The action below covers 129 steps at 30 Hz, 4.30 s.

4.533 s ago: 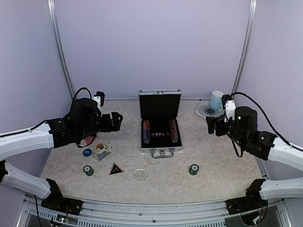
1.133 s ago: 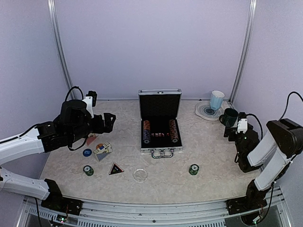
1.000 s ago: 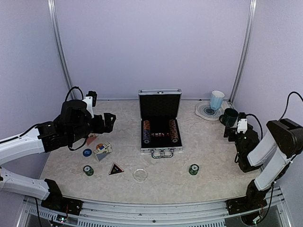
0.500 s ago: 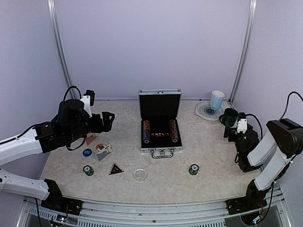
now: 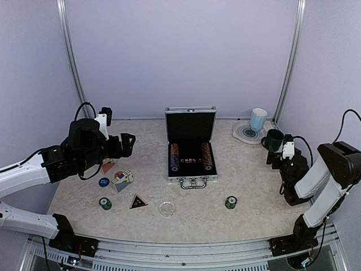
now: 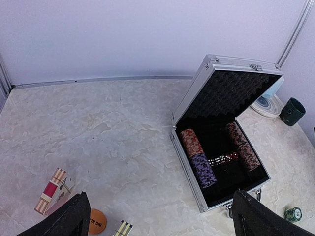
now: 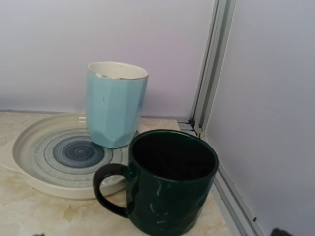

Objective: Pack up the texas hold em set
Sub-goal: Pick up the poker case from the center of the board.

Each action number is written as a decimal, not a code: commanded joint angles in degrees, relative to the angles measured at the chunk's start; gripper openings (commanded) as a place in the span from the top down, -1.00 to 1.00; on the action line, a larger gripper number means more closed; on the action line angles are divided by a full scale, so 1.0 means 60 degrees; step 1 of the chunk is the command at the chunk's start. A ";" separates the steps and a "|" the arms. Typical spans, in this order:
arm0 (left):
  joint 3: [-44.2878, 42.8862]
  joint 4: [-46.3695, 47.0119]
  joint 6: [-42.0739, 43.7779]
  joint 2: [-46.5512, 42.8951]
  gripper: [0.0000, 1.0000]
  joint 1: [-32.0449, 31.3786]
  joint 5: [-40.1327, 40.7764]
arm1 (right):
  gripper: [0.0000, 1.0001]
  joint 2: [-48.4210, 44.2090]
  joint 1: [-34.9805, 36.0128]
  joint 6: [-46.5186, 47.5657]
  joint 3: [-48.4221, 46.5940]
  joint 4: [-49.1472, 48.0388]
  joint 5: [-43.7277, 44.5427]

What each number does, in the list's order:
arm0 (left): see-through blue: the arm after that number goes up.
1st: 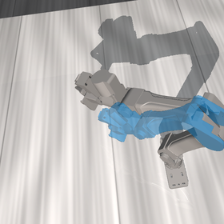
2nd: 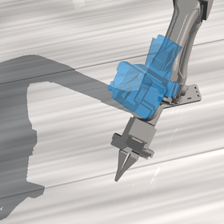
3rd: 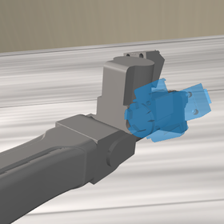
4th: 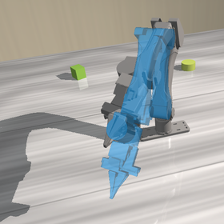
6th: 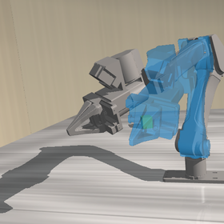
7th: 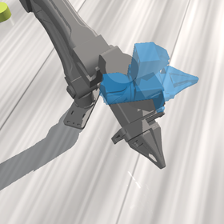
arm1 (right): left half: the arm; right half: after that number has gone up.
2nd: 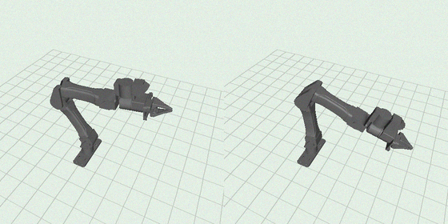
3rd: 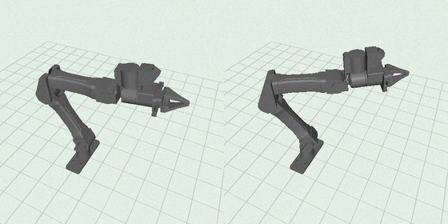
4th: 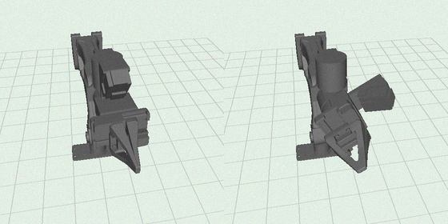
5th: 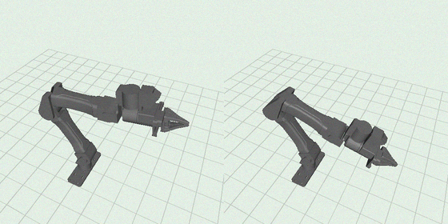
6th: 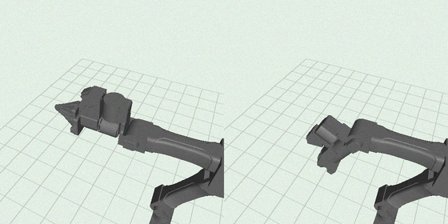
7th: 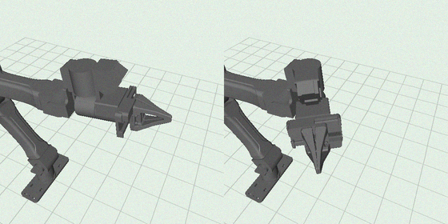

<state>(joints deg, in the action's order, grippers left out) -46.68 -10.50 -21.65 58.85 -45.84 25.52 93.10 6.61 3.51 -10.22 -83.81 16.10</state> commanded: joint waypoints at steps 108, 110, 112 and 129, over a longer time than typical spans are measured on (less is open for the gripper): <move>-0.1371 -0.4115 0.0086 0.3321 -0.97 0.1368 -0.0678 | -0.98 0.0192 0.6545 -0.3433 -1.0460 2.0792 -0.1081; -0.1382 -0.4361 0.0247 0.3463 -0.94 0.1287 -0.0820 | -0.98 0.0162 0.6545 -0.3324 -1.0355 2.0632 -0.1017; -0.1475 -0.4629 0.0422 0.3725 -0.88 0.1199 -0.0882 | -0.98 0.0115 0.6545 -0.3221 -1.0210 2.0465 -0.1020; -0.2357 -0.5468 0.1031 0.5380 -0.65 0.1196 -0.1192 | -0.98 -0.0374 0.6529 -0.2721 -0.9485 2.0151 -0.0581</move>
<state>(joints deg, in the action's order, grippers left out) -59.51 -41.34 -17.21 89.67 -39.33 19.25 93.54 45.17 -13.67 -68.10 38.00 11.42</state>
